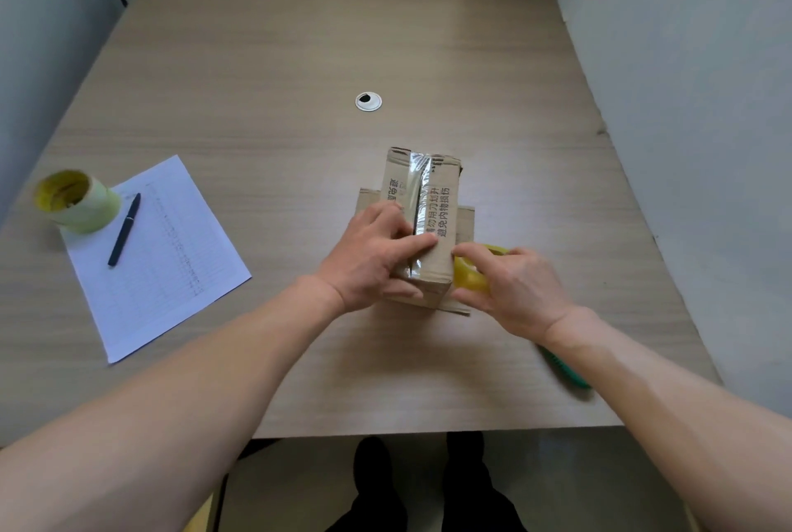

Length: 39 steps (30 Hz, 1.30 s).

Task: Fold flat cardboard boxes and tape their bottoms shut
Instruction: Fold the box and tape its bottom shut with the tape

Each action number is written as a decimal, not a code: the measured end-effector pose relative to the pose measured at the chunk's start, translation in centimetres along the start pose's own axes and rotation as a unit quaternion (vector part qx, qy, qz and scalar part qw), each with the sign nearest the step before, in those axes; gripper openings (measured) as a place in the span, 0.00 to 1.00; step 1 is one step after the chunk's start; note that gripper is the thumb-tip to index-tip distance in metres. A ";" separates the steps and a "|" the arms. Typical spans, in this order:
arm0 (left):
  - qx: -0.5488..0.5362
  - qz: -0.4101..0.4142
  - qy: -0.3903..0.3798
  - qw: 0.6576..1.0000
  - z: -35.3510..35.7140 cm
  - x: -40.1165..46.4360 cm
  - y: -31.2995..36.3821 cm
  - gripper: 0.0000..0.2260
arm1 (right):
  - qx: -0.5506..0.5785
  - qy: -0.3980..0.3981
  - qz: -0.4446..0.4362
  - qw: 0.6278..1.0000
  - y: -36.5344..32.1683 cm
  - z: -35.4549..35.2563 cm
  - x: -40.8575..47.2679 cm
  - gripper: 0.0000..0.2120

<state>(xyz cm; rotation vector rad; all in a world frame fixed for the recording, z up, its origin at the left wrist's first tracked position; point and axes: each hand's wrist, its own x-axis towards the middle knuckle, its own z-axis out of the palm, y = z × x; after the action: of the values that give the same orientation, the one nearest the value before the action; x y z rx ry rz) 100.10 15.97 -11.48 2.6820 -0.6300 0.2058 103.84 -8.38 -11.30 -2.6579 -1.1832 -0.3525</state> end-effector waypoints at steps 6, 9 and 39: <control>-0.018 -0.031 -0.036 0.999 0.7 -0.1 0.2 0.36 | 0.038 -0.013 -0.015 0.999 0.5 0.5 0.1 0.35; -0.019 -0.045 -0.043 0.998 0.8 -0.1 0.5 0.34 | 0.071 -0.090 0.021 0.993 1.0 0.8 0.4 0.41; 0.002 -0.152 -0.258 0.954 -0.9 7.7 5.8 0.39 | 0.090 -0.212 -0.013 0.973 5.6 -4.9 2.3 0.11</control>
<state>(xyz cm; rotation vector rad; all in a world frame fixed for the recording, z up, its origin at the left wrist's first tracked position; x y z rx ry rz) 104.22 8.43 -7.02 2.7952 -0.3406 -0.5942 108.89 -11.87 -6.49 -2.6301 -1.2881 0.3255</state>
